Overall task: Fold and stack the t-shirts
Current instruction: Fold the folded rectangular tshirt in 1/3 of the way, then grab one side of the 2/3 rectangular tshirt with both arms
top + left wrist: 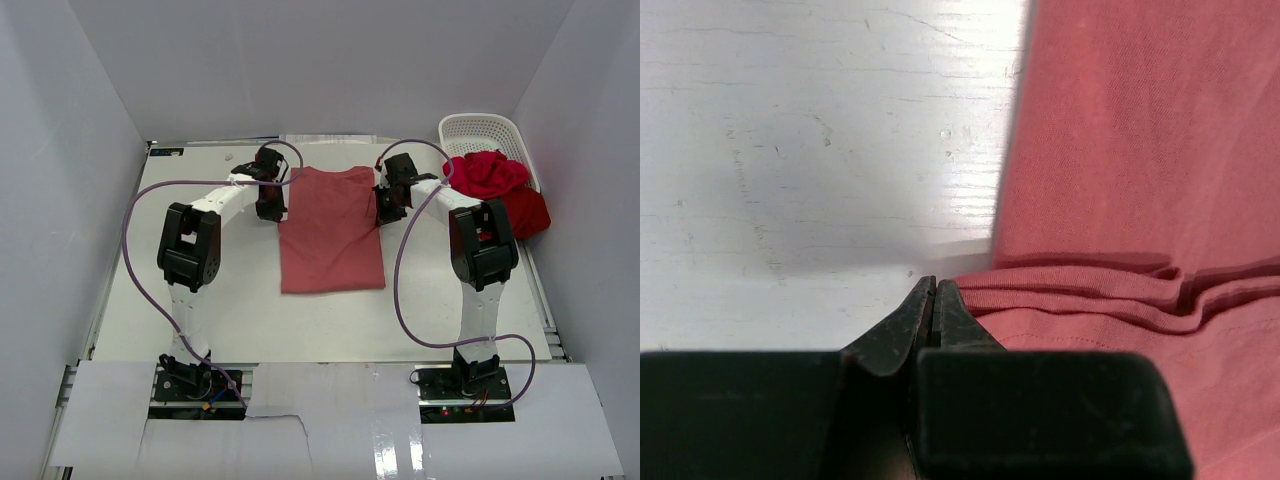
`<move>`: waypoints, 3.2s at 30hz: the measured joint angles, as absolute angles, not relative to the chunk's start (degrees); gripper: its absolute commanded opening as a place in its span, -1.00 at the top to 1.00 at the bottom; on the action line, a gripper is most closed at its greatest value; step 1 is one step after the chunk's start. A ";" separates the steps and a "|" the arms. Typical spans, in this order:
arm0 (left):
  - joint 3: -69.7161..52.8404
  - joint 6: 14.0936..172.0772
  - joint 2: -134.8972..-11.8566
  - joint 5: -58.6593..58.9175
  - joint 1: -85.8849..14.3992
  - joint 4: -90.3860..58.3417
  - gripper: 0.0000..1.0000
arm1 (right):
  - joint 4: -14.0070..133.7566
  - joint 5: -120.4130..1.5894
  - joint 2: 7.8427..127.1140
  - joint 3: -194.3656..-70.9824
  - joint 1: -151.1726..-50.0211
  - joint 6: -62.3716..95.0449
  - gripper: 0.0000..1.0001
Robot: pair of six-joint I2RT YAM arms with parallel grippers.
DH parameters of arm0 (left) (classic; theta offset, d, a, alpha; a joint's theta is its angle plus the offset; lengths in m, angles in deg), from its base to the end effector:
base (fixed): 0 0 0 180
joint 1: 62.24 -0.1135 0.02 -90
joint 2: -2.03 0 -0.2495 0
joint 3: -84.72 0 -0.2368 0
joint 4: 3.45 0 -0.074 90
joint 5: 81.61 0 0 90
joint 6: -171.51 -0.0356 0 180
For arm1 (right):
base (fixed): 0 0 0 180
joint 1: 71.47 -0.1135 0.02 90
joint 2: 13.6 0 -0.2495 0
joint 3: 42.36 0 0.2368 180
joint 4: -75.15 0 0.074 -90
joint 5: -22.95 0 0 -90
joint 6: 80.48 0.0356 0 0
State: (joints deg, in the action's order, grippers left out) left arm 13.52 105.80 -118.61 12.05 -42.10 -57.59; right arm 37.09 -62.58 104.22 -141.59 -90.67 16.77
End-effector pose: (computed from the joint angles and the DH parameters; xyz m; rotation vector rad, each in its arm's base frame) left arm 0.3984 -0.1437 0.1795 -0.1172 2.7240 -0.1386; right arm 0.3967 0.1411 0.1672 -0.2984 2.5617 0.2747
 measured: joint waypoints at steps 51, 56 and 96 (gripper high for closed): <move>-44.97 122.02 -75.68 -8.95 -43.15 -26.88 -0.94 | 45.92 -53.80 68.85 -96.98 -95.61 28.85 -0.27; -45.45 122.10 -77.08 -9.30 -43.15 -24.76 -0.91 | 49.03 -52.31 70.91 -97.66 -96.07 29.42 -0.05; -52.66 127.94 -83.27 -16.67 -41.40 -8.41 0.33 | 49.77 -53.42 74.84 -99.82 -98.02 30.38 0.81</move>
